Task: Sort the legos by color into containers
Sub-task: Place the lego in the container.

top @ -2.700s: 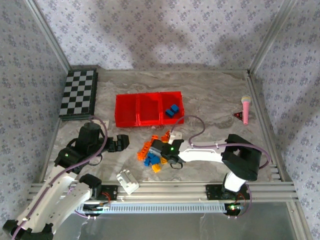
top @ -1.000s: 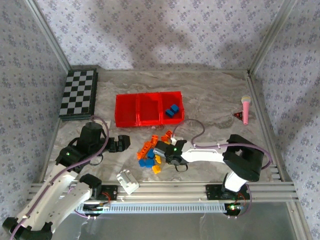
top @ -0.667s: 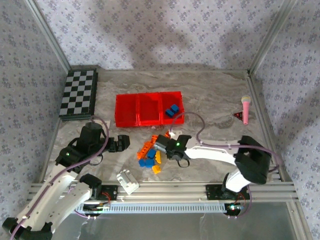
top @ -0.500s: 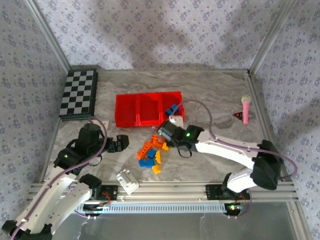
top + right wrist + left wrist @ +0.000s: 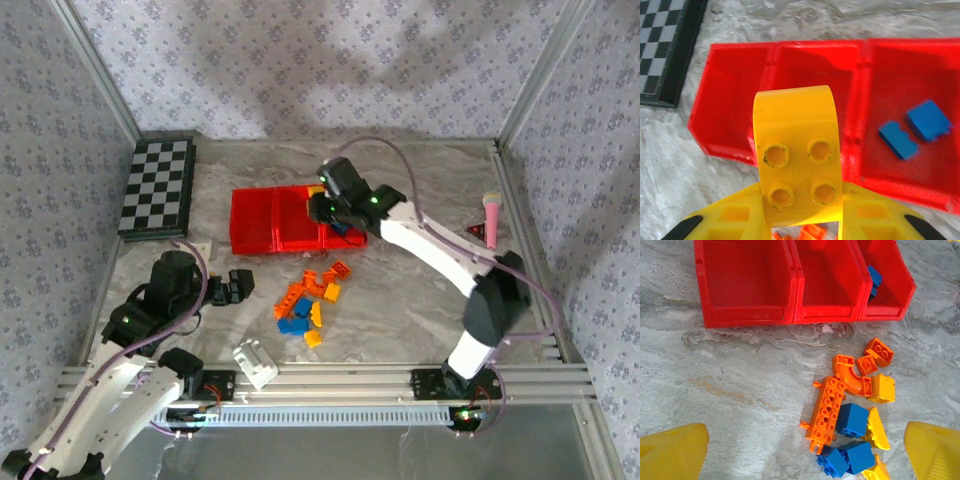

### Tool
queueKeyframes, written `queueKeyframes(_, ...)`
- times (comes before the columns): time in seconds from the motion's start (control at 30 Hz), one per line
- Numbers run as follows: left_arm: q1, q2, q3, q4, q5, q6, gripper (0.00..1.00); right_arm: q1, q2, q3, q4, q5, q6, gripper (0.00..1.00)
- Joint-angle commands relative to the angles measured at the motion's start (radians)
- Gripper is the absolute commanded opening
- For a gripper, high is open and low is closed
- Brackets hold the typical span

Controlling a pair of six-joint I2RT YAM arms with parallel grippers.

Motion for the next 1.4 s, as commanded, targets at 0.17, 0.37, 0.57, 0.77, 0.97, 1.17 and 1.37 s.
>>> queueKeyframes(0.17,-0.010,-0.009,0.007,-0.010,-0.020,-0.002,1.00,-0.050,0.360,0.328,-0.135,-0.200,-0.070,0.08)
queueKeyframes(0.37,-0.013,-0.022,0.006,-0.011,-0.025,-0.003,1.00,-0.070,0.546,0.488,-0.216,-0.236,-0.075,0.08)
queueKeyframes(0.57,-0.015,-0.032,0.005,-0.010,-0.028,-0.003,1.00,-0.076,0.595,0.486,-0.219,-0.236,-0.063,0.11)
queueKeyframes(0.77,-0.015,-0.029,0.005,-0.008,-0.027,-0.004,1.00,-0.081,0.610,0.477,-0.210,-0.242,-0.052,0.24)
queueKeyframes(0.97,-0.016,-0.030,0.007,-0.010,-0.025,-0.004,1.00,-0.076,0.585,0.479,-0.209,-0.209,-0.049,0.40)
queueKeyframes(1.17,-0.016,-0.032,0.007,-0.013,-0.028,-0.007,1.00,-0.073,0.563,0.504,-0.240,-0.198,-0.033,0.55)
queueKeyframes(1.37,-0.019,-0.032,0.008,-0.013,-0.028,-0.009,1.00,-0.057,0.542,0.547,-0.263,-0.178,-0.030,0.57)
